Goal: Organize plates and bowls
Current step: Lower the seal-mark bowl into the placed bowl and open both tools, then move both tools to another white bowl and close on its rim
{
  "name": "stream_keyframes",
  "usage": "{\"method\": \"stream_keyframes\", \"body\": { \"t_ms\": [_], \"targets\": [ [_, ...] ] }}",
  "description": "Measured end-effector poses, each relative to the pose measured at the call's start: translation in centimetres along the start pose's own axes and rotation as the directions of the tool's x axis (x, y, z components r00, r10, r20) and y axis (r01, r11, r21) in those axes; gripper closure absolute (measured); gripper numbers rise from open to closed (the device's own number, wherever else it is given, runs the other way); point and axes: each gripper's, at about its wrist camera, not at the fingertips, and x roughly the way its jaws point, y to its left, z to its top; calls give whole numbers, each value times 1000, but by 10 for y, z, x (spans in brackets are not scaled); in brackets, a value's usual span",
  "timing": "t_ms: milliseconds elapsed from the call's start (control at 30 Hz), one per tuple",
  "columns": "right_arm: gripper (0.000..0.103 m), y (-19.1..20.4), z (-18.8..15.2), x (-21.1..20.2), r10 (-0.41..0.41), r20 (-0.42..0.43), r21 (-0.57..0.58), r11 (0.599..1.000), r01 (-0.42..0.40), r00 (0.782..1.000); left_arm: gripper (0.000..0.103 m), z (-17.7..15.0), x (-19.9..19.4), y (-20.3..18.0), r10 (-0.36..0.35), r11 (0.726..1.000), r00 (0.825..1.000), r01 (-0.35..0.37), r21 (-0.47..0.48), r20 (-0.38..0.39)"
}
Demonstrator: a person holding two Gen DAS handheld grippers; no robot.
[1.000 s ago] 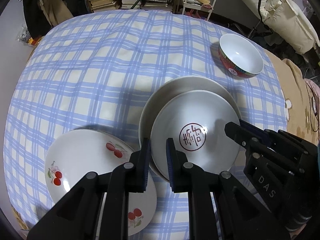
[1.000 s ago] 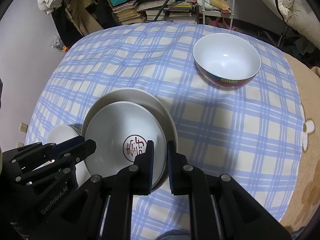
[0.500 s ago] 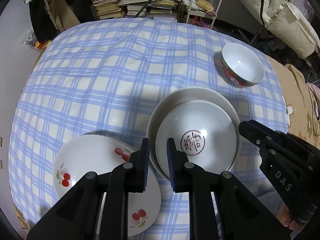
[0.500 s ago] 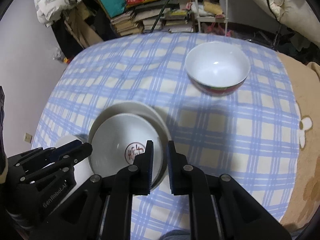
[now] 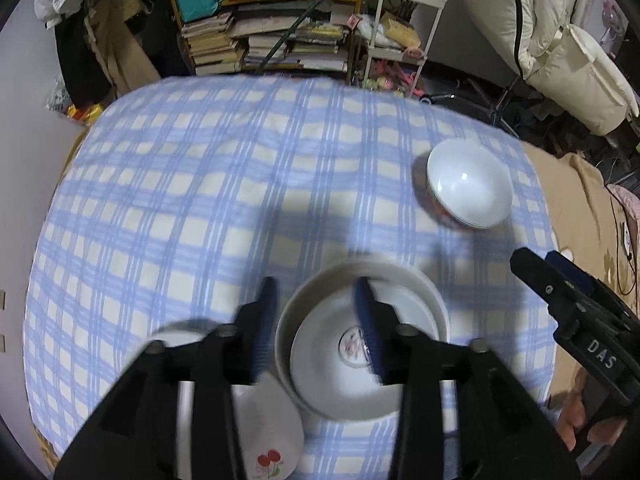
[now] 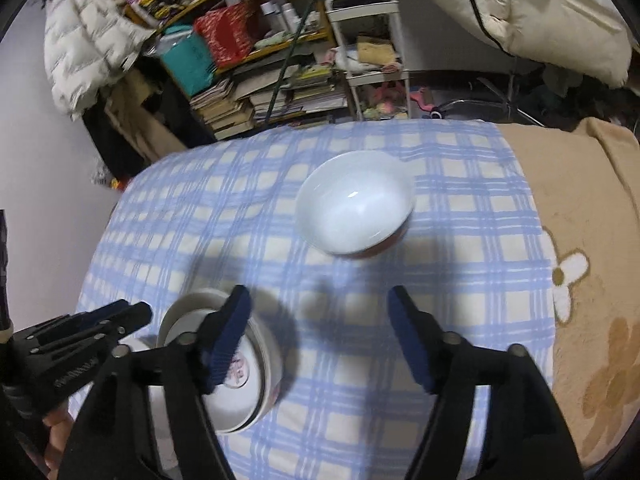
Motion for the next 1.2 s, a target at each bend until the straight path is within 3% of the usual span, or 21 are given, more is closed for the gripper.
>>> {"method": "stream_keyframes", "body": {
  "t_ms": [100, 200, 300, 400, 700, 867, 1067, 1133, 1200],
  "targets": [
    [19, -14, 9, 4, -45, 4, 6, 999, 45, 999, 51, 13, 0, -10, 5, 1000, 1000, -5, 25, 20],
    [19, -27, 20, 10, -55, -4, 14, 998, 56, 998, 37, 27, 6, -21, -4, 999, 1000, 3, 46, 22],
    [19, -38, 32, 16, -84, -4, 6, 996, 84, 996, 36, 40, 13, -38, -8, 996, 999, 3, 94, 49],
    [18, -48, 42, 27, -72, -22, 25, 997, 72, 997, 29, 49, 26, -53, 19, 992, 998, -26, 120, 58],
    [14, -64, 58, 63, -76, -103, 14, 997, 77, 992, 28, 72, 88, -74, -42, 994, 998, 48, 99, -57],
    [14, -65, 61, 75, -116, -99, -25, 993, 114, 988, 28, 80, 113, -75, -63, 995, 992, 70, 68, -108],
    [14, -74, 65, 84, -106, -62, -13, 994, 105, 992, 29, 89, 126, -84, -45, 990, 992, 60, 124, -119],
    [16, -76, 67, 88, -102, -73, -10, 995, 101, 992, 29, 91, 131, -87, -38, 989, 992, 55, 139, -120],
    [31, -77, 69, 92, -98, -84, -6, 995, 97, 992, 30, 93, 134, -90, -35, 987, 993, 52, 150, -117]
  ]
}}
